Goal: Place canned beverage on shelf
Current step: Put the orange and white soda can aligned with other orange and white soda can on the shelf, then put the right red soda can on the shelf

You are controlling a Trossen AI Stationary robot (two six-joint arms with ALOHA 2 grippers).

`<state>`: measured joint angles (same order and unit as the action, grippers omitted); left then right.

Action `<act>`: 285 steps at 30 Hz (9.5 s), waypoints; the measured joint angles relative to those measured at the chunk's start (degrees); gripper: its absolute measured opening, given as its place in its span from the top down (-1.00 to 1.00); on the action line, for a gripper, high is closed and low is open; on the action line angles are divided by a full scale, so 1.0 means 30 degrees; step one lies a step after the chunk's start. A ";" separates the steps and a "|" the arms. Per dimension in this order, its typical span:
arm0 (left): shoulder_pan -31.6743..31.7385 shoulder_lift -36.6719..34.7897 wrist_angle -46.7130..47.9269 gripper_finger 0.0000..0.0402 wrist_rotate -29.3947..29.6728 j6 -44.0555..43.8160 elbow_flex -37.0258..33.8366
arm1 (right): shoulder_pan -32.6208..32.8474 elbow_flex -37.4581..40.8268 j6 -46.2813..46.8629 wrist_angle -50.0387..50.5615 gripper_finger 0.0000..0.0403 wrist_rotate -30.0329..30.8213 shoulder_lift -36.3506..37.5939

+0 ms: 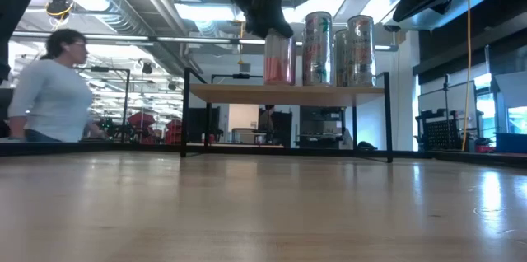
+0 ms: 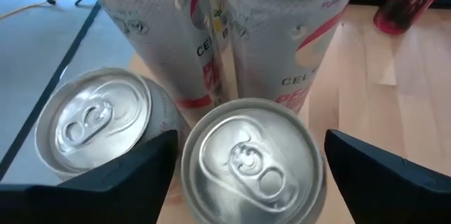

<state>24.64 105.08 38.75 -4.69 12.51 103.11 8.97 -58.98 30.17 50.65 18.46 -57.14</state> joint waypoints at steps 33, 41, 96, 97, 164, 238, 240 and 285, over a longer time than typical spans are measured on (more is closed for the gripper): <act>-0.4832 -0.5490 0.3200 -0.72 0.0386 -0.3662 -0.4604 | 0.0007 -0.3966 0.5069 1.3105 0.60 -0.6527 0.0044; -0.5144 -0.7021 0.1067 -0.72 0.0950 -0.5656 -0.7953 | 0.0000 -0.1441 0.5341 1.3117 -0.39 -0.7070 -0.0047; -0.9590 -0.7278 -0.2092 -0.72 0.3493 -1.0815 -0.9932 | 0.0000 -0.4086 -0.3654 0.7107 -0.25 -0.4262 -0.5721; -0.9919 -0.7278 -0.3034 -0.72 0.3667 -1.1291 -1.0271 | 0.0007 -0.4346 -0.3687 0.6895 -0.25 -0.4197 -0.5727; -1.4812 -0.1577 -1.1453 0.96 1.0086 -1.7088 -1.1519 | 0.3381 -0.4809 -0.3672 -0.4545 -0.24 -0.3484 -0.8447; -1.5665 -0.2242 -1.0863 -0.03 0.8199 -1.2784 -1.1460 | 0.6687 -0.8568 -0.2705 0.2633 -0.65 0.2545 -0.9461; -1.5631 -0.1956 -1.0887 -0.03 0.8473 -1.2920 -1.1460 | 0.7298 -0.8561 -0.1922 0.3275 -0.65 0.3093 -0.9478; -1.5838 -0.0787 -1.0847 -0.82 0.8746 -1.2184 -1.1183 | 0.8633 -0.8553 0.0376 0.4153 -0.65 0.4699 -0.9632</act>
<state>-22.87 102.71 6.21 21.55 -24.04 69.56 34.87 -84.64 31.30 63.11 32.56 -86.04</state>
